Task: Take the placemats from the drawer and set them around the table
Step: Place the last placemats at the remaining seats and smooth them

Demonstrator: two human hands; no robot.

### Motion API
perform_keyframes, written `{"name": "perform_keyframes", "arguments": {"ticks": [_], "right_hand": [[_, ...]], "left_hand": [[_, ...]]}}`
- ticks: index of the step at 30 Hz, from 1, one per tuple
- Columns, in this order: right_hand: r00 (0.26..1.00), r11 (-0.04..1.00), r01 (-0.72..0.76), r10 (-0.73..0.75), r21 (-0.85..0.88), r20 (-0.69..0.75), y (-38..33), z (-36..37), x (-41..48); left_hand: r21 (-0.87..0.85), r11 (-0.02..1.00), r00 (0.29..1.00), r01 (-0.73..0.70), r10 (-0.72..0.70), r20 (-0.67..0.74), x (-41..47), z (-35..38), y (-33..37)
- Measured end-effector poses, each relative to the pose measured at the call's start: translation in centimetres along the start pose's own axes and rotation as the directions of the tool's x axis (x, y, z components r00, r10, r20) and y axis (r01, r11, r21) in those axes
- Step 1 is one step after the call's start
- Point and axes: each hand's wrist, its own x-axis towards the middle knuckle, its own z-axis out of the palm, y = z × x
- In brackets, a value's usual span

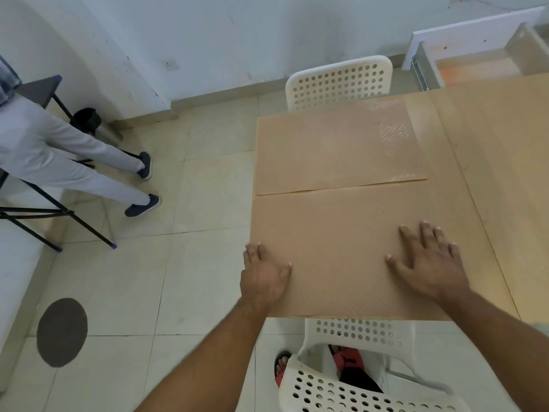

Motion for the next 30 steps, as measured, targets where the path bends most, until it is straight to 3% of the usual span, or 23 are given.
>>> {"name": "perform_keyframes", "arguments": {"ticks": [6,30], "right_hand": [[1.000,0.999,-0.016,0.016,-0.032,0.020,-0.1,-0.3,0.1],[0.999,0.999,-0.032,0.032,-0.010,0.002,-0.3,-0.4,0.5]], "left_hand": [[0.118,0.990,0.997,-0.077,0.074,0.033,-0.1,0.1,0.5],[0.113,0.992,0.995,-0.059,0.049,0.088,0.5,0.1,1.4]]}}
